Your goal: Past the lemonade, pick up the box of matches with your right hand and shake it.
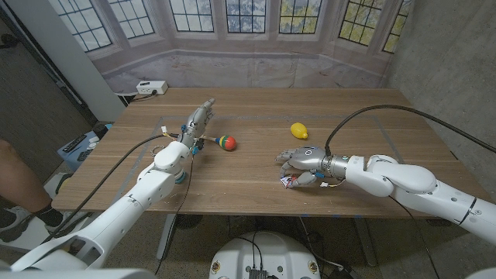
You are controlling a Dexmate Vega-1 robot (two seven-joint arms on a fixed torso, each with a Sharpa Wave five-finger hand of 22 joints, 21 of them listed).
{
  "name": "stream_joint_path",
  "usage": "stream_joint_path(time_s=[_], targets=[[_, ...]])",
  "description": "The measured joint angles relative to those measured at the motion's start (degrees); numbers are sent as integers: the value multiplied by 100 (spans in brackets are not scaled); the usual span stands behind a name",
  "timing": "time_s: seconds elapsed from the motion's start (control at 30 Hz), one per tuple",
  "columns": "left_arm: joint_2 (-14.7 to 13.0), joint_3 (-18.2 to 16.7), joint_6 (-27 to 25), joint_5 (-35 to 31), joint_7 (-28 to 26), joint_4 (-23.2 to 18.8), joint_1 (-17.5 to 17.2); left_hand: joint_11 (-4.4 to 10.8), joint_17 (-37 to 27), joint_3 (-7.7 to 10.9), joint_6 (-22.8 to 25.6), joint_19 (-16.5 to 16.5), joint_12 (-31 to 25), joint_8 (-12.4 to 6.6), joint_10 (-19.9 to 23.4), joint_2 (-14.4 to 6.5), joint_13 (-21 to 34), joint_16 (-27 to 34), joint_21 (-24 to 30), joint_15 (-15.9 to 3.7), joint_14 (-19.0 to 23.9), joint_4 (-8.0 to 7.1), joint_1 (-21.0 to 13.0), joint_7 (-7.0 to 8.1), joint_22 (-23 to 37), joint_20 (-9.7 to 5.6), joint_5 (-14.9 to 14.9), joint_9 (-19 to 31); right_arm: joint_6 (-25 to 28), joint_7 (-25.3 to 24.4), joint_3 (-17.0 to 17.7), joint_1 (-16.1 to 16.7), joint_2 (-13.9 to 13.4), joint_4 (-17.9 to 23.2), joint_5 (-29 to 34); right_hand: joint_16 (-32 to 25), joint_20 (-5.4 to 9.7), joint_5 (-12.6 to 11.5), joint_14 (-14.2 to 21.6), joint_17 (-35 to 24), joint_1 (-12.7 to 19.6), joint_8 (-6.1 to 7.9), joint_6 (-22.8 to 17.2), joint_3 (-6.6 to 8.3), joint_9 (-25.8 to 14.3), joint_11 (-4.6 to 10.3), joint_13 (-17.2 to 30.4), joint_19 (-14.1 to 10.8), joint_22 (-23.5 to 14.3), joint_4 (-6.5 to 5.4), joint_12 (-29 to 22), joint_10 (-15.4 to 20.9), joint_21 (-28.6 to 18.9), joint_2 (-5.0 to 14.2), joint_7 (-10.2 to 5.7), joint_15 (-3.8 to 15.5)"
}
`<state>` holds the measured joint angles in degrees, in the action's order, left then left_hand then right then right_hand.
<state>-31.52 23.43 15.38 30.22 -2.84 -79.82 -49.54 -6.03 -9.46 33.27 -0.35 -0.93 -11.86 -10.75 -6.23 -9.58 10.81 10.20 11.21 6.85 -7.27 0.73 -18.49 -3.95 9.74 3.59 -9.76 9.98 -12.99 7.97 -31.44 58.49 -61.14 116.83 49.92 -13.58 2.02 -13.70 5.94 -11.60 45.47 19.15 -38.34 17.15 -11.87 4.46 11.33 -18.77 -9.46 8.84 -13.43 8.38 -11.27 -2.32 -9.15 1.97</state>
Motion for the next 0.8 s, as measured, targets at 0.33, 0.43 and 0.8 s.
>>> stream_joint_path(time_s=[0.33, 0.43, 0.8], targets=[[24, 26, 0, -11, 6, 31, 24, 0, 0, 0, 45, 0, 0, 0, 0, 0, -1, 0, 0, 0, 0, 0, 0, 16, 0, 0, 0, 0, -78, -208, -26, -15, 26, -108, 20, -8, 19, -10, 110, 0, 0, 82, -251, -24, 0, 31, 0, -102, 0, -24, -44, 175, 0, 0, -56, 15], [28, 30, 0, -14, 6, 35, 25, -6, 0, 0, 51, 0, 0, 0, 6, -1, 0, 0, 0, 15, 15, -1, -1, 11, 0, 0, 0, 0, -97, -256, -31, -16, 30, -131, 23, -41, 33, -10, 157, -27, 0, 82, -302, -24, 1, 10, -1, -117, 0, -24, -44, 215, 0, 0, -46, 26], [45, 50, 0, -23, 7, 54, 33, -32, 0, -24, 76, 1, 0, 0, 31, -23, -1, 0, 0, -2, 46, 23, -23, -14, 0, -1, 0, 0, -119, -398, -37, 5, 34, -161, 37, -41, 50, -10, 187, -27, 0, 82, -353, -24, 1, 40, -1, -133, 0, -24, -44, 306, 0, 0, -35, -3]])
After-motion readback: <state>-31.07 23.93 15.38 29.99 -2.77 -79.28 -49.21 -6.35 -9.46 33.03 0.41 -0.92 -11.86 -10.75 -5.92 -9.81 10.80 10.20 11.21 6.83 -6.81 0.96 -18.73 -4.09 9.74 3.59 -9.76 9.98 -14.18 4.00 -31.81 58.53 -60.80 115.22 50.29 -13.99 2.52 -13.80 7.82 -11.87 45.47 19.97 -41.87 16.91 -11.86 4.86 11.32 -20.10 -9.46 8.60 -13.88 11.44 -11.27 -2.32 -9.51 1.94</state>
